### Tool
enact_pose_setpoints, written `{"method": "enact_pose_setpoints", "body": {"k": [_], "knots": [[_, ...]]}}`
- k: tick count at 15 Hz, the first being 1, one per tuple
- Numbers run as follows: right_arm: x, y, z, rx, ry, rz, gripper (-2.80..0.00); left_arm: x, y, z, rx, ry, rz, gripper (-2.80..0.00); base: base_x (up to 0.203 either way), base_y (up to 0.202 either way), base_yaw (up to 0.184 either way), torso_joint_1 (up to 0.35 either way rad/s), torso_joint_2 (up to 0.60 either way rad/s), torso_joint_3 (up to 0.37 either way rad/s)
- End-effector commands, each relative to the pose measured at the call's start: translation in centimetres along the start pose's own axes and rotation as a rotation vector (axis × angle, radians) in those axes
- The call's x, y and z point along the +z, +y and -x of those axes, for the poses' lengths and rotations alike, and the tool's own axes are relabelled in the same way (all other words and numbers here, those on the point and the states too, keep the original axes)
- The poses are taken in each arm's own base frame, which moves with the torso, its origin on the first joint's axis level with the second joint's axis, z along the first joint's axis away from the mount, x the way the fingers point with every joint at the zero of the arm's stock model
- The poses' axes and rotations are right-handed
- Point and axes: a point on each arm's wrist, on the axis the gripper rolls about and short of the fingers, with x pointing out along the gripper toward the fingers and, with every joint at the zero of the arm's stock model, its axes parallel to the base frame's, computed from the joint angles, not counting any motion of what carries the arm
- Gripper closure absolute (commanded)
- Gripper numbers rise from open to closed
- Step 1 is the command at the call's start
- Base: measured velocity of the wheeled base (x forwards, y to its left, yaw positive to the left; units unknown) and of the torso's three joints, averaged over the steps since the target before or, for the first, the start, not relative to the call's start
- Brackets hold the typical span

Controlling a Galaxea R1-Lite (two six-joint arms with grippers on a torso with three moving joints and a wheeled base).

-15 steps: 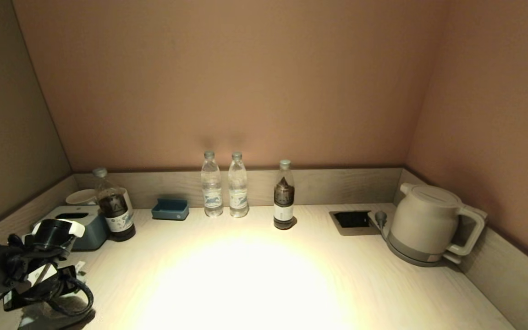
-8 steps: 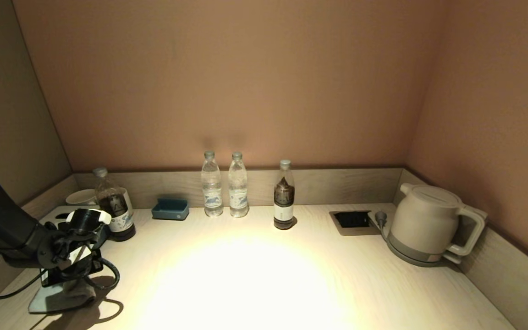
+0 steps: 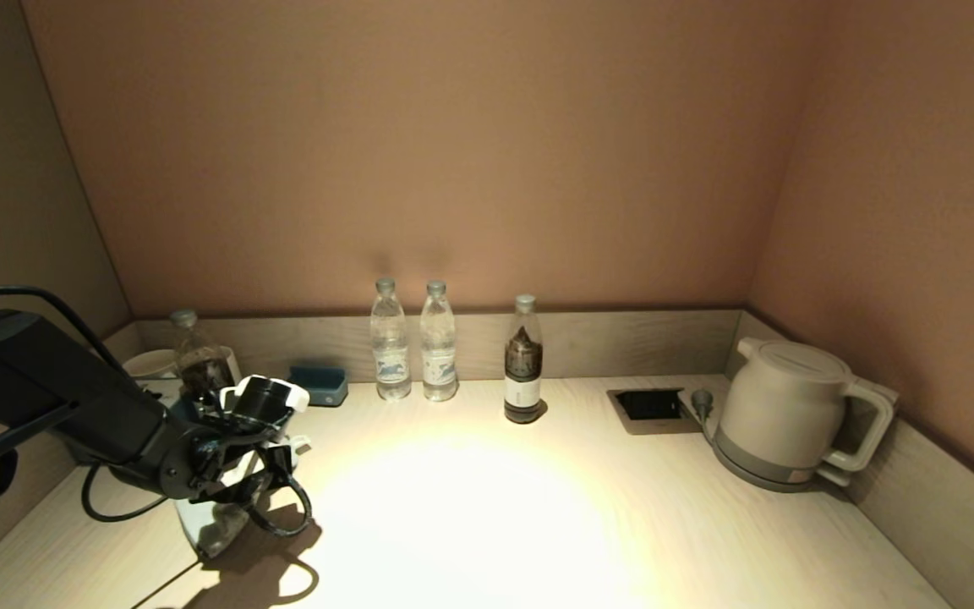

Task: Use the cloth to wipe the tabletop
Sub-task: Sweep the stains on the table

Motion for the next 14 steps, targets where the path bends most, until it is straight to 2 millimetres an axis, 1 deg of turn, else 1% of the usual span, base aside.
{"method": "enact_pose_setpoints", "body": {"k": [1, 2, 3, 4, 5, 6, 7, 8, 9, 10, 11, 12, 13, 14], "knots": [[0.0, 0.0, 0.0, 0.001, 0.001, 0.0, 0.0, 0.1, -1.0, 1.7, -0.04, -0.03, -0.011, 0.0, 0.0, 0.0, 0.0, 0.0, 0.0, 0.0], [0.0, 0.0, 0.0, 0.001, 0.001, 0.0, 0.0, -0.5, -2.1, 3.0, -0.074, -0.037, -0.043, 0.0, 0.0, 0.0, 0.0, 0.0, 0.0, 0.0], [0.0, 0.0, 0.0, 0.001, 0.001, 0.0, 0.0, -1.6, -3.6, 4.8, -0.125, -0.047, -0.093, 0.0, 0.0, 0.0, 0.0, 0.0, 0.0, 0.0], [0.0, 0.0, 0.0, 0.001, 0.001, 0.0, 0.0, -3.1, -4.5, 6.7, -0.167, -0.045, -0.15, 0.0, 0.0, 0.0, 0.0, 0.0, 0.0, 0.0], [0.0, 0.0, 0.0, 0.001, 0.003, 0.0, 0.0, -4.5, -4.8, 8.3, -0.2, -0.041, -0.201, 0.0, 0.0, 0.0, 0.0, 0.0, 0.0, 0.0], [0.0, 0.0, 0.0, 0.001, 0.001, 0.0, 0.0, -6.2, -4.8, 10.0, -0.229, -0.033, -0.26, 0.0, 0.0, 0.0, 0.0, 0.0, 0.0, 0.0], [0.0, 0.0, 0.0, 0.001, 0.0, 0.0, 0.0, -7.4, -4.5, 11.2, -0.248, -0.03, -0.303, 0.0, 0.0, 0.0, 0.0, 0.0, 0.0, 0.0], [0.0, 0.0, 0.0, 0.001, 0.003, 0.0, 0.0, -8.7, -3.6, 12.3, -0.259, -0.019, -0.353, 0.0, 0.0, 0.0, 0.0, 0.0, 0.0, 0.0], [0.0, 0.0, 0.0, 0.001, 0.001, 0.0, 0.0, -9.5, -2.7, 13.6, -0.274, -0.022, -0.386, 0.0, 0.0, 0.0, 0.0, 0.0, 0.0, 0.0], [0.0, 0.0, 0.0, 0.001, 0.001, 0.0, 0.0, -10.0, -2.3, 14.2, -0.283, -0.026, -0.405, 0.0, 0.0, 0.0, 0.0, 0.0, 0.0, 0.0], [0.0, 0.0, 0.0, 0.001, 0.0, 0.0, 0.0, -10.0, -2.3, 14.2, -0.281, -0.027, -0.405, 0.0, 0.0, 0.0, 0.0, 0.0, 0.0, 0.0], [0.0, 0.0, 0.0, 0.001, 0.0, 0.0, 0.0, -10.0, -1.5, 14.5, -0.276, -0.029, -0.405, 0.0, 0.0, 0.0, 0.0, 0.0, 0.0, 0.0], [0.0, 0.0, 0.0, 0.001, 0.001, 0.0, 0.0, -9.5, -0.1, 15.3, -0.273, -0.049, -0.387, 0.0, 0.0, 0.0, 0.0, 0.0, 0.0, 0.0], [0.0, 0.0, 0.0, 0.001, 0.003, 0.0, 0.0, -8.8, 2.1, 15.8, -0.238, -0.073, -0.356, 0.0, 0.0, 0.0, 0.0, 0.0, 0.0, 0.0]]}}
